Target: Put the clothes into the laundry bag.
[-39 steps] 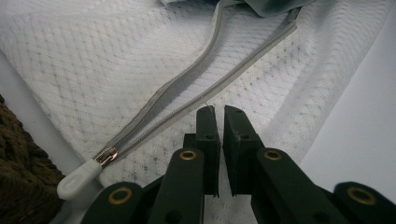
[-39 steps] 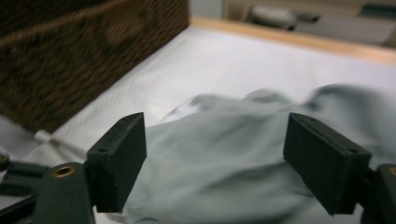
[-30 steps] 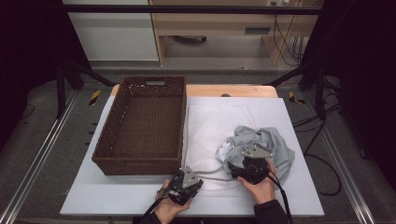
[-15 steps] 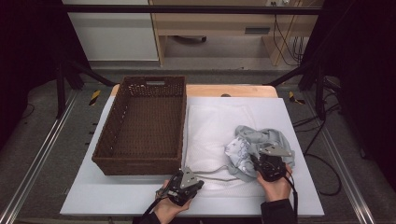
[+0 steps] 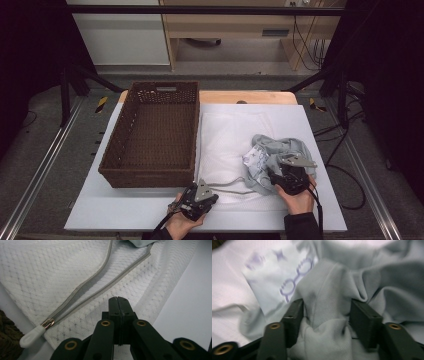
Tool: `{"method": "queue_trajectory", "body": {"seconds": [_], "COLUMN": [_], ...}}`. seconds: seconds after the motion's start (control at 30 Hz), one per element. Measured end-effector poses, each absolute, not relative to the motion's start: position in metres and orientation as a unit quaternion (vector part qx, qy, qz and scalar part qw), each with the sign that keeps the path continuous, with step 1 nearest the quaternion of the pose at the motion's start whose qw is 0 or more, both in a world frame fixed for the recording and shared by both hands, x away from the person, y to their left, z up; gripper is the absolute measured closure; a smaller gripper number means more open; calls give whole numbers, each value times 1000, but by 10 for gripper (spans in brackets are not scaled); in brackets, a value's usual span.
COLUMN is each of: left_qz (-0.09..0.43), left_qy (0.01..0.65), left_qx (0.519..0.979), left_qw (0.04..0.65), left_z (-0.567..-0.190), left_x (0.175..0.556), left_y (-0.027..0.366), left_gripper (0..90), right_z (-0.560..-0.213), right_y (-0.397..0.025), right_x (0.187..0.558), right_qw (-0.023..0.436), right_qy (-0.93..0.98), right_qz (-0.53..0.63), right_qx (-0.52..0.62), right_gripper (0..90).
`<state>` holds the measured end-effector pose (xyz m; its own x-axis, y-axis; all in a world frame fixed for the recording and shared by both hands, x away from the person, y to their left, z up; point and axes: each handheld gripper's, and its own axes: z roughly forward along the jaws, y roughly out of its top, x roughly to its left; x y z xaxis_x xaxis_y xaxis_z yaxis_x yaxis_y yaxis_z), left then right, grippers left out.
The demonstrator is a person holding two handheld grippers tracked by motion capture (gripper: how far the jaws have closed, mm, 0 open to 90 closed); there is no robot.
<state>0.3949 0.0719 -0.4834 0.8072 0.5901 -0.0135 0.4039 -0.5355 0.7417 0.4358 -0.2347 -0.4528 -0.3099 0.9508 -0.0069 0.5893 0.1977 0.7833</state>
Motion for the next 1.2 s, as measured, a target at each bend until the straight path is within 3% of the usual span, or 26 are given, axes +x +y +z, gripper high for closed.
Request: {"method": "queue_trajectory", "body": {"seconds": [0.17,0.33,0.53,0.67,0.87,0.93,1.0,1.07,1.13,1.2], "left_qz": [120,119,119,120,116,116,115,119,119,118], "left_qy": [286,285,284,284,287,288,287,286,286,286], "left_qx": [868,869,870,870,869,869,869,870,870,870], "left_qw": [387,386,386,385,386,386,386,384,384,384], "left_z": [-483,-483,-483,-483,-483,-483,-483,-483,-483,-483], "left_x": [395,395,396,396,396,396,396,396,396,396], "left_y": [72,72,72,71,72,72,72,71,71,71], "left_gripper": [898,898,898,897,897,897,897,896,896,895], "right_z": [-426,-428,-462,-477,-479,-478,-480,-483,-482,-482], "right_y": [-222,-184,-156,-156,-152,-152,-151,-148,-148,-149], "right_x": [419,415,428,435,433,434,436,439,440,440], "right_qw": [285,234,198,189,208,206,203,205,200,207], "right_qy": [720,764,800,811,824,827,829,830,828,828], "right_qz": [402,430,387,362,341,340,347,348,347,340], "right_qx": [489,420,412,419,402,397,390,385,393,395], "right_gripper": [383,419,520,635,780,765,690,689,722,833]}}
